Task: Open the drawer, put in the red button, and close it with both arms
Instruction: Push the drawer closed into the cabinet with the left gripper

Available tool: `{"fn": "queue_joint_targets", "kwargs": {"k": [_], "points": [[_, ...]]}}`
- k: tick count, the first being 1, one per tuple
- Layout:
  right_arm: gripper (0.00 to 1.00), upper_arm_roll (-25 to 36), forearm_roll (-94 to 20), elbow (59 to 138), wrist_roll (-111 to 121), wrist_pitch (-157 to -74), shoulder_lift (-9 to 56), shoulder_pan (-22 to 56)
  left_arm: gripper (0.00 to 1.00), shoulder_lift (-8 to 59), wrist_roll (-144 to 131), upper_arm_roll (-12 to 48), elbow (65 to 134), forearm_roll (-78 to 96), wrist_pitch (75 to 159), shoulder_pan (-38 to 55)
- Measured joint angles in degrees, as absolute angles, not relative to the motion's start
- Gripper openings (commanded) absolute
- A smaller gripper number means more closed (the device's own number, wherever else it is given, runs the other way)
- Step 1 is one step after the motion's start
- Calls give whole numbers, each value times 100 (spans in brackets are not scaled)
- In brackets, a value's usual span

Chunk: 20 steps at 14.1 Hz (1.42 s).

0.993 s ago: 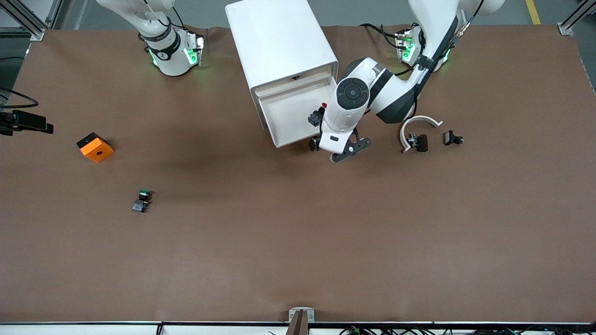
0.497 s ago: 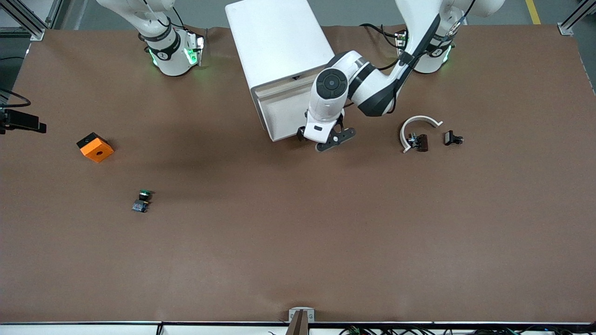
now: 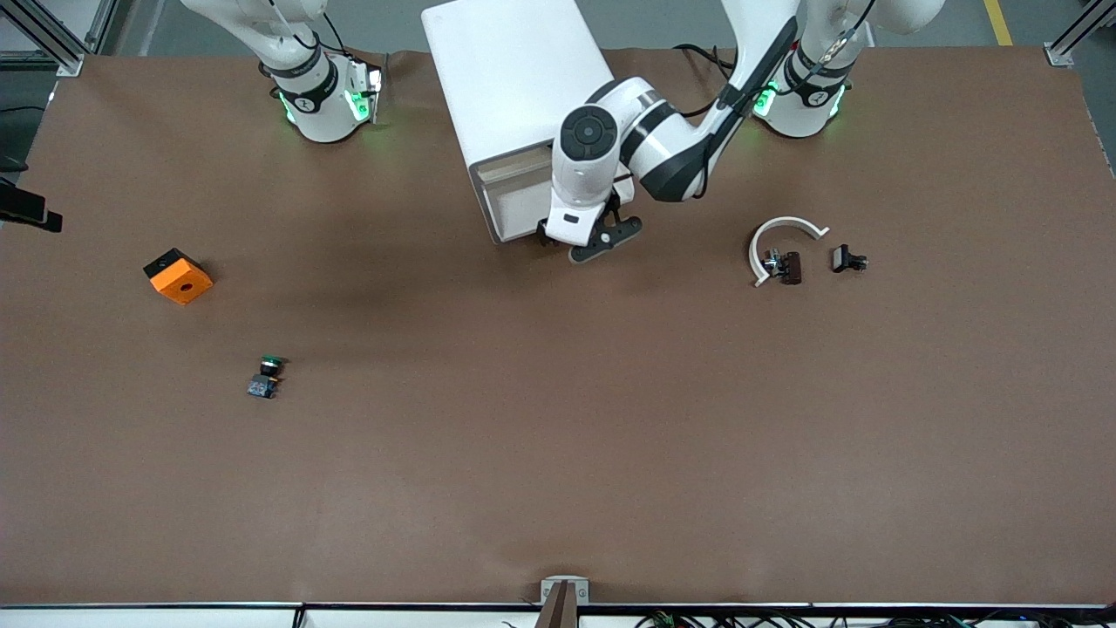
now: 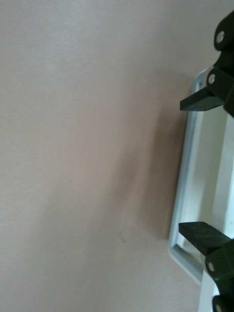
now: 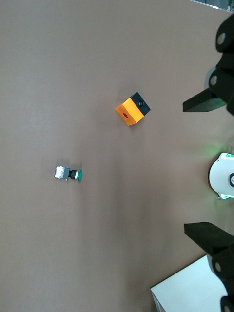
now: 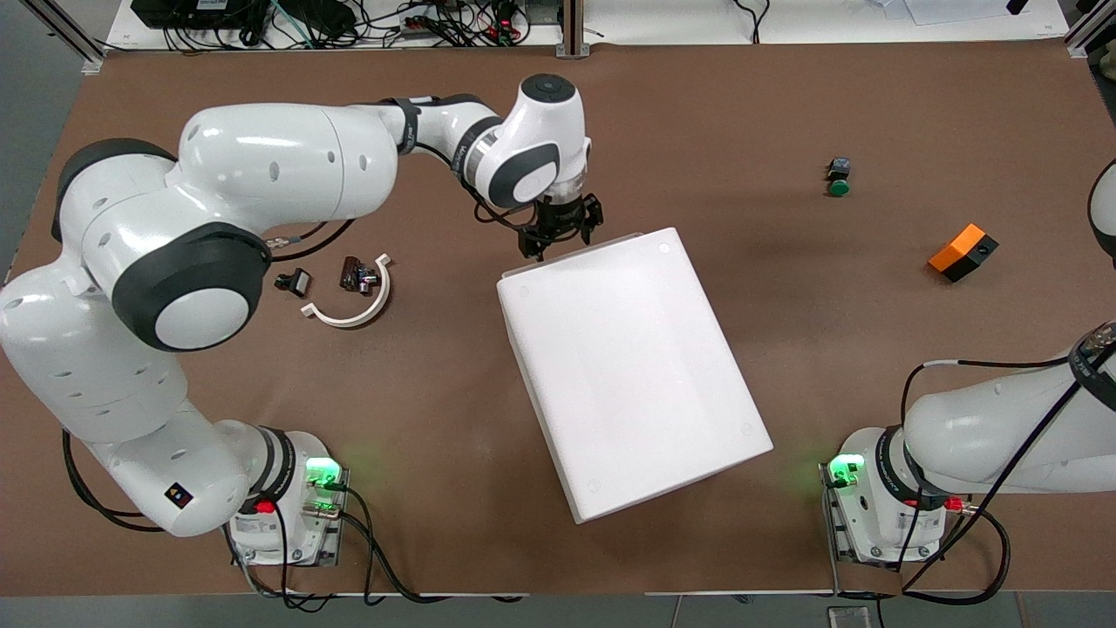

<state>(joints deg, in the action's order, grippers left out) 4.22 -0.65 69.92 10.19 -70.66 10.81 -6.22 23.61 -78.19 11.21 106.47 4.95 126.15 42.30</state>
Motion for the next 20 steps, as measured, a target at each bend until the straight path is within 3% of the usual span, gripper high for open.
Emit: {"fn": "queue_joint_targets", "kwargs": {"k": [10, 17, 20], "points": [[100, 371, -212, 7155, 1021, -6896, 341, -480, 100, 2511, -8297, 1273, 10634, 991, 12607, 4577], [100, 482, -159, 8687, 1020, -7535, -723, -326, 100, 2618, -8297, 1270, 10582, 1189, 12606, 4523], [100, 493, -158, 8998, 1020, -7594, -981, -314, 100, 2623, -8301, 1262, 10442, 1254, 12611, 4312]]}}
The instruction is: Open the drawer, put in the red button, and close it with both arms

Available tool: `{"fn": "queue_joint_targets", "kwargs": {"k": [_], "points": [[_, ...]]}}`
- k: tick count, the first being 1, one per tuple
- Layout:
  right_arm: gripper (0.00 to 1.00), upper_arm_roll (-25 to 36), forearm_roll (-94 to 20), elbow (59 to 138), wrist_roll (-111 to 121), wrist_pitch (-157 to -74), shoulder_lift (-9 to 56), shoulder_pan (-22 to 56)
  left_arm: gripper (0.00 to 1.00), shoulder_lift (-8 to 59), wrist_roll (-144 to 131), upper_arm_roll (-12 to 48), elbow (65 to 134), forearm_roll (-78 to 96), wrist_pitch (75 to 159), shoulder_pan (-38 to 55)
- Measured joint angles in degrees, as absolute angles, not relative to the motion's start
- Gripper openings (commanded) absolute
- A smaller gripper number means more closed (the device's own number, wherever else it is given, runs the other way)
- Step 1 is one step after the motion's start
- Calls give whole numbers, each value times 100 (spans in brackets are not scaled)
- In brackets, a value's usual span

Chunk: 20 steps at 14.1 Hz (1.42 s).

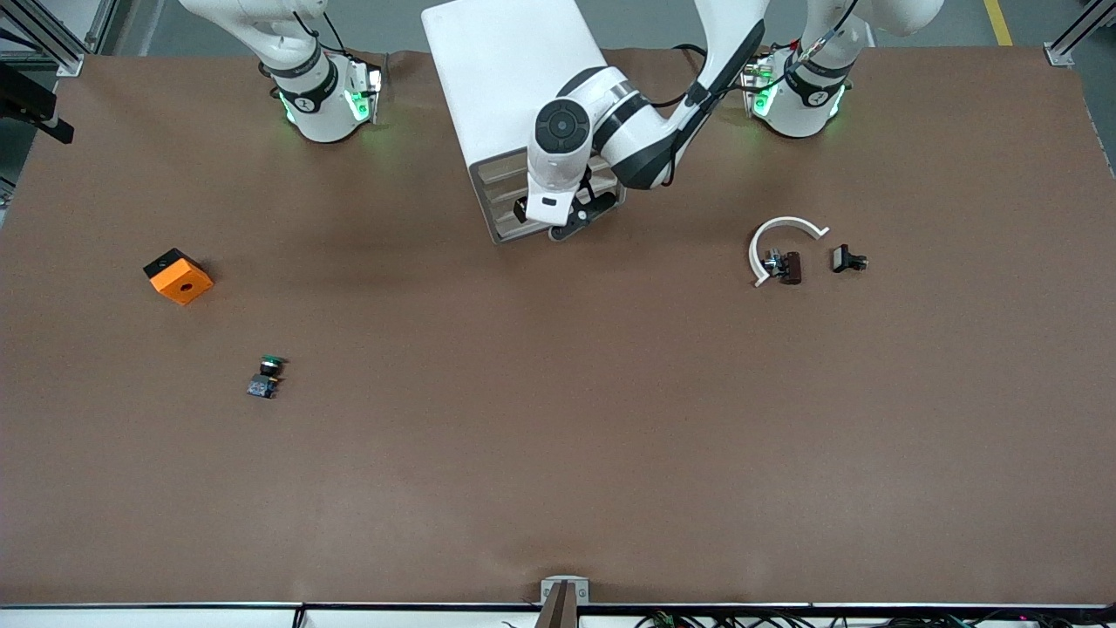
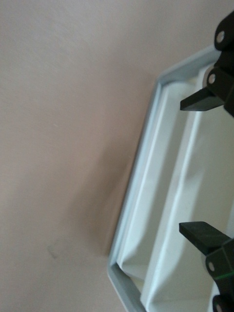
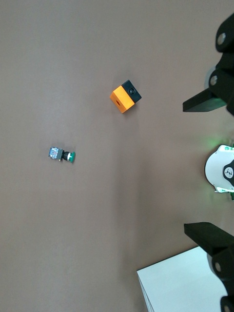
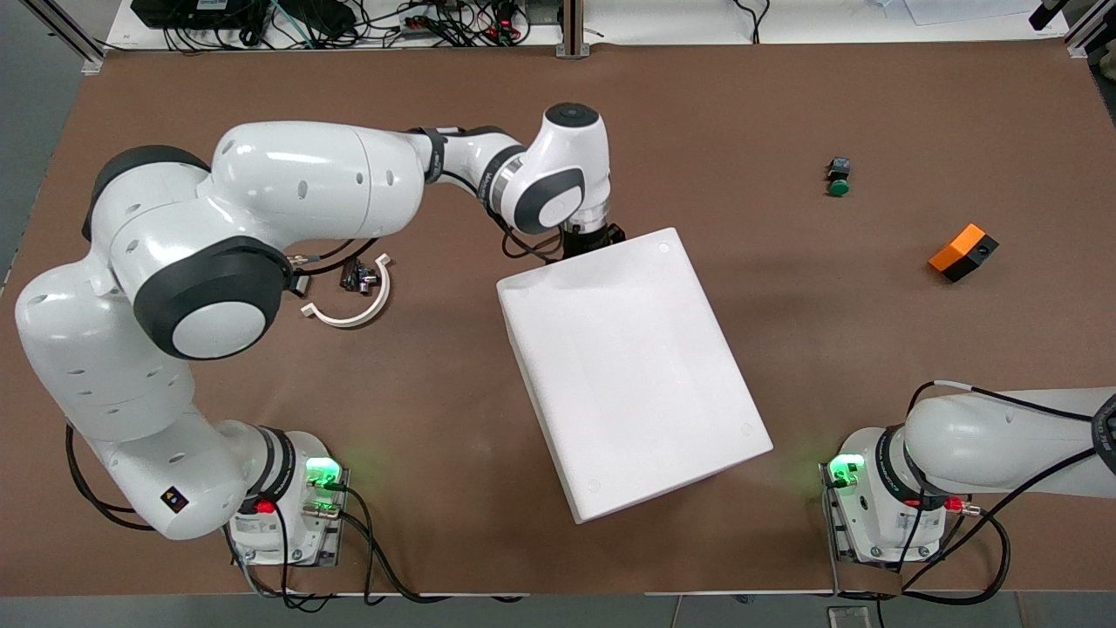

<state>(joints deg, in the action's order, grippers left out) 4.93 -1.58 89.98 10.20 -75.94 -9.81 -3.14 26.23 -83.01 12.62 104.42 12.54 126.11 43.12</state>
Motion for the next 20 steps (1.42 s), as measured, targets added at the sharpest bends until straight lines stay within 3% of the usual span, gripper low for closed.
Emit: {"fn": "queue_joint_targets", "kwargs": {"k": [6, 10, 17, 20], "points": [[100, 518, -151, 9077, 1020, -7639, -996, -312, 100, 2526, -8285, 1247, 9714, 1255, 12559, 2842], [100, 578, -107, 9077, 1016, -7752, -996, -375, 100, 2071, -7477, 1245, 9454, 1254, 11721, 1815], [100, 593, 21, 9079, 1016, -7914, -996, -406, 100, 1181, -3741, 1241, 9823, 1255, 10231, 462], [100, 591, 21, 9081, 1016, -7914, -996, -406, 100, 792, -2362, 1237, 10115, 1251, 10016, -67]]}}
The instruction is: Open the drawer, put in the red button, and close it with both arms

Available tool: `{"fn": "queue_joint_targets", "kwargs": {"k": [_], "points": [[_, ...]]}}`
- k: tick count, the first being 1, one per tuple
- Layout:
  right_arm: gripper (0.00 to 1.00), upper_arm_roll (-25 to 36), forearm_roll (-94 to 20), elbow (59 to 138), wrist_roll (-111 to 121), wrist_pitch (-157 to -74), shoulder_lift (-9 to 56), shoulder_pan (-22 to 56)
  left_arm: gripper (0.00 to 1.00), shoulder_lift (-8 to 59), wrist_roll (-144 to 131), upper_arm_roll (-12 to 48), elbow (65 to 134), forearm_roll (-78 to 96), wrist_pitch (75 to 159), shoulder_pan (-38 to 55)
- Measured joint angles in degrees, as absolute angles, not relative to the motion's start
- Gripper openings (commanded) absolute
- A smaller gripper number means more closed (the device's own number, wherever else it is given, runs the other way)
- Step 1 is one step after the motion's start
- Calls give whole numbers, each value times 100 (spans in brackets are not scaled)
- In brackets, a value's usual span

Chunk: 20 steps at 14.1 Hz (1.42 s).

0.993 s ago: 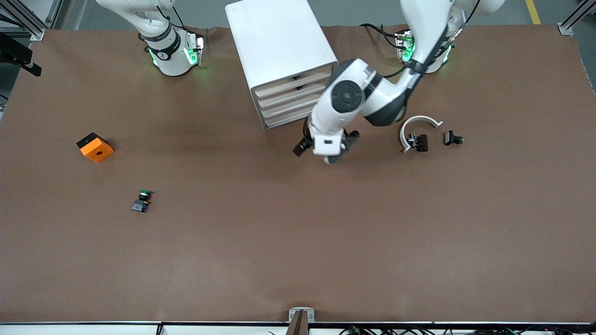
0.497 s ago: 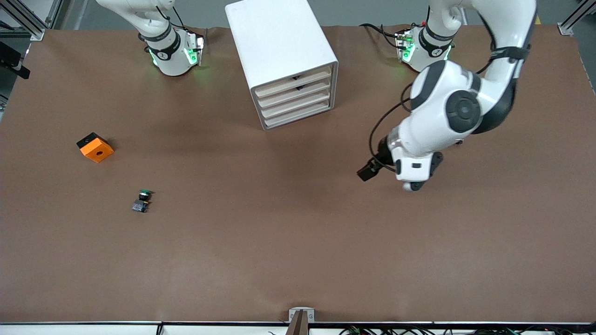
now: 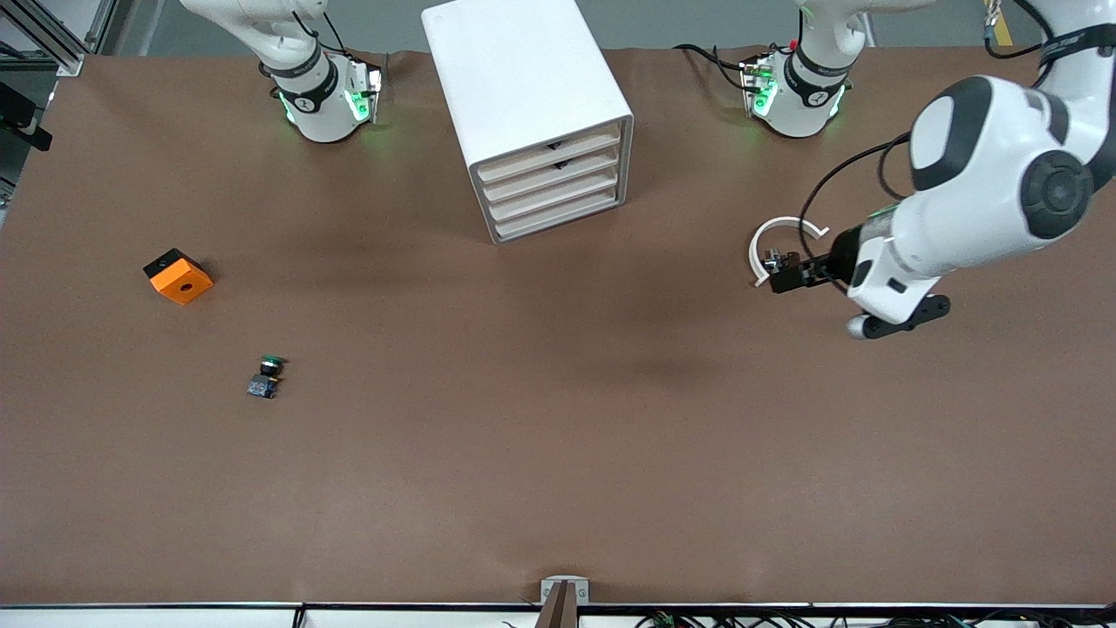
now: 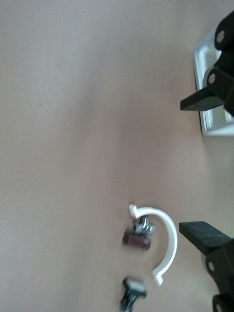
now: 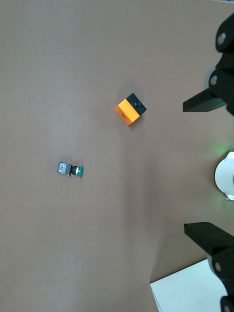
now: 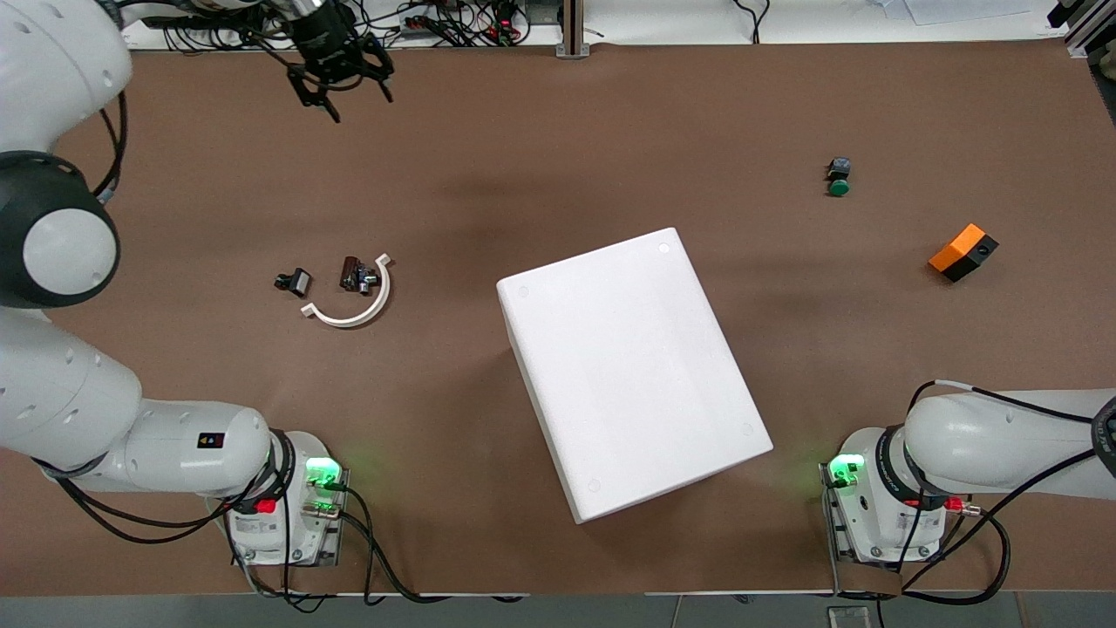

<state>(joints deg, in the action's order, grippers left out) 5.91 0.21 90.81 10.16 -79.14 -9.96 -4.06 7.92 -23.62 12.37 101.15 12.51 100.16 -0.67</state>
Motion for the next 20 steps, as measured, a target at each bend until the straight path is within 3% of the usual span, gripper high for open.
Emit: {"fn": "queue_joint_targets", "kwargs": {"k": [5, 14, 17, 20], "points": [[100, 595, 22, 9082, 1016, -7914, -996, -406, 100, 459, -1183, 1237, 10246, 256, 9635, -501], [100, 595, 22, 9083, 1018, -7915, -996, -406, 100, -144, 476, 1236, 10250, 163, 9488, -1531], [100, 595, 22, 9083, 1018, -7915, -996, -406, 100, -352, 714, 1169, 10319, 163, 9435, -1504], [100, 595, 22, 9084, 1018, -7915, -996, -406, 100, -604, 728, 479, 10519, 161, 9429, -818]]}}
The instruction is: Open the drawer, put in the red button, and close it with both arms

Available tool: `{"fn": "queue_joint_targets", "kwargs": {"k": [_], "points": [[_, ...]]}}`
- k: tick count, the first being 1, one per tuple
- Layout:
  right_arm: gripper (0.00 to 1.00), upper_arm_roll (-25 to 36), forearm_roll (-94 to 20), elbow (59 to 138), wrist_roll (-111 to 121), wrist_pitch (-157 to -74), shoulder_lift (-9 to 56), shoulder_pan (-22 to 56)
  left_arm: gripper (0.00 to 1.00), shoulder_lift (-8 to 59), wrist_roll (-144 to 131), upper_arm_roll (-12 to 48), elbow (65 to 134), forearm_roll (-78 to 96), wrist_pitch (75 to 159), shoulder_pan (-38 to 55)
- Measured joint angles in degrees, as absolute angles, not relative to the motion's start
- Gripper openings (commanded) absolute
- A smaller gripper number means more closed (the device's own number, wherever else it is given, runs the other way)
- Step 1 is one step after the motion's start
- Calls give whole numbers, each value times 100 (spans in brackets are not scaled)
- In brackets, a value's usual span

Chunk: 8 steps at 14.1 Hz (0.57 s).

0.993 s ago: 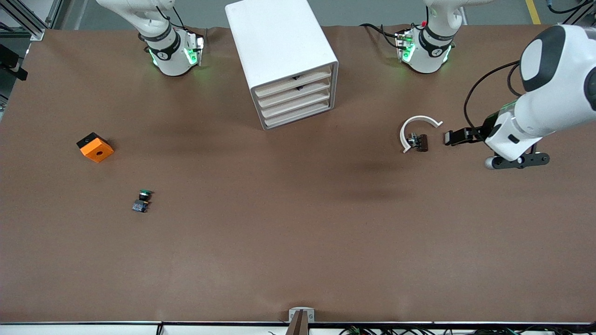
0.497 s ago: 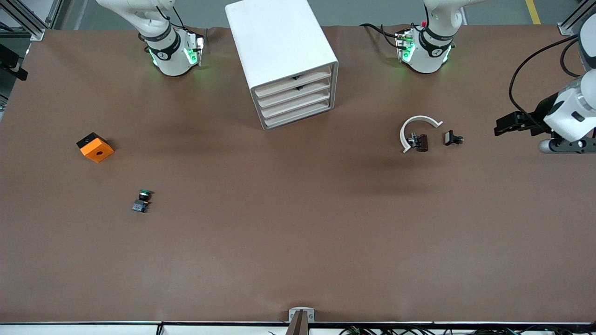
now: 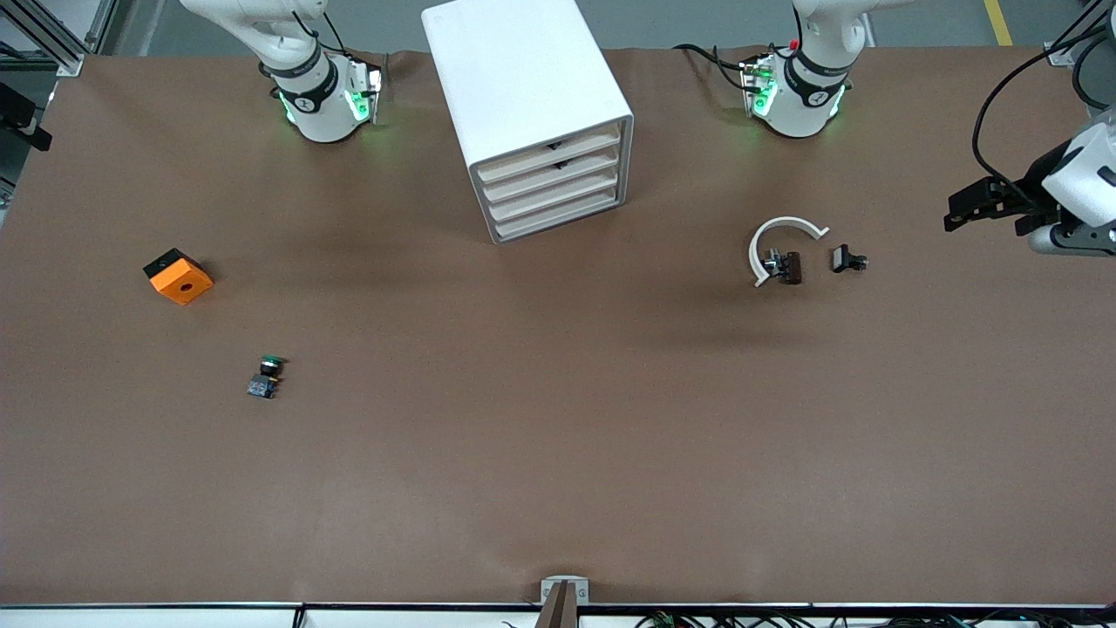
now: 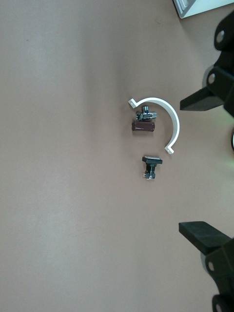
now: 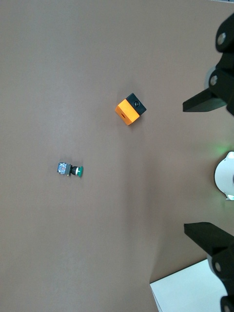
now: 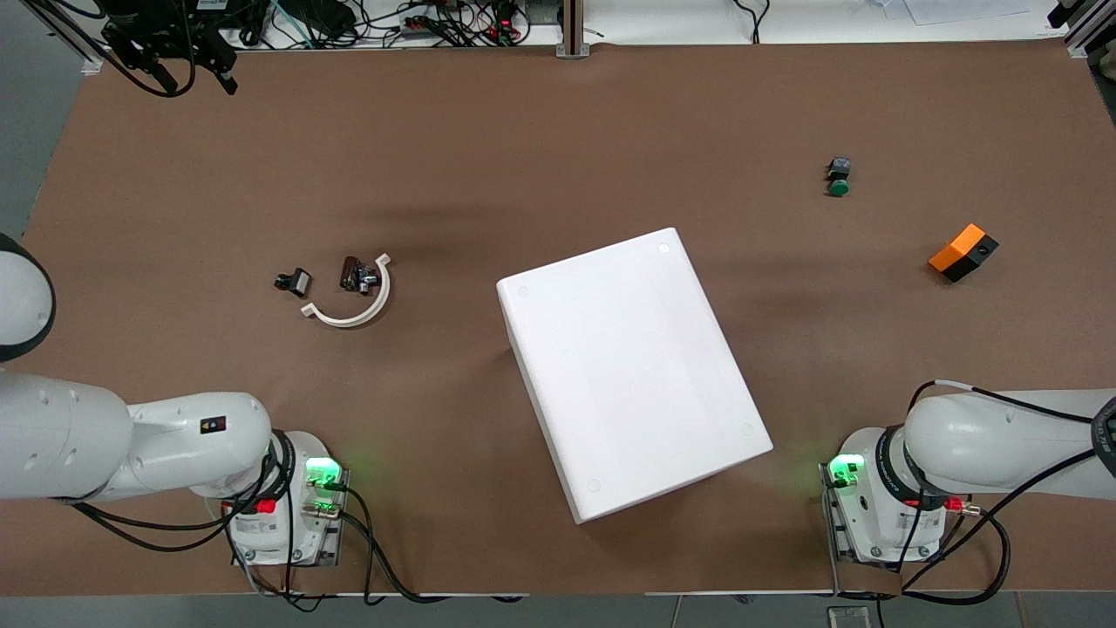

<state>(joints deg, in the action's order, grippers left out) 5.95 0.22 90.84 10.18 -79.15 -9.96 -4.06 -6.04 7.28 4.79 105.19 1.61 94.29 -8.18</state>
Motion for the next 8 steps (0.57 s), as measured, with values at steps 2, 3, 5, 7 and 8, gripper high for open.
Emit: {"fn": "queue_joint_targets", "kwargs": {"k": [2, 3, 5, 7, 8], "points": [[100, 595, 22, 9084, 1018, -7915, -996, -406, 100, -718, 723, 347, 10553, 161, 9430, -702], [100, 596, 22, 9084, 1018, -7915, -996, -406, 100, -752, 706, 345, 10548, 161, 9435, -680], [100, 596, 22, 9084, 1018, -7915, -996, -407, 100, -782, 641, 345, 10496, 161, 9442, -613], [100, 596, 22, 9084, 1018, -7915, -996, -406, 100, -789, 608, 352, 10378, 161, 9439, -572], [100, 596, 22, 9084, 1018, -7915, -996, -406, 100, -791, 586, 364, 10296, 161, 9422, -566]]}}
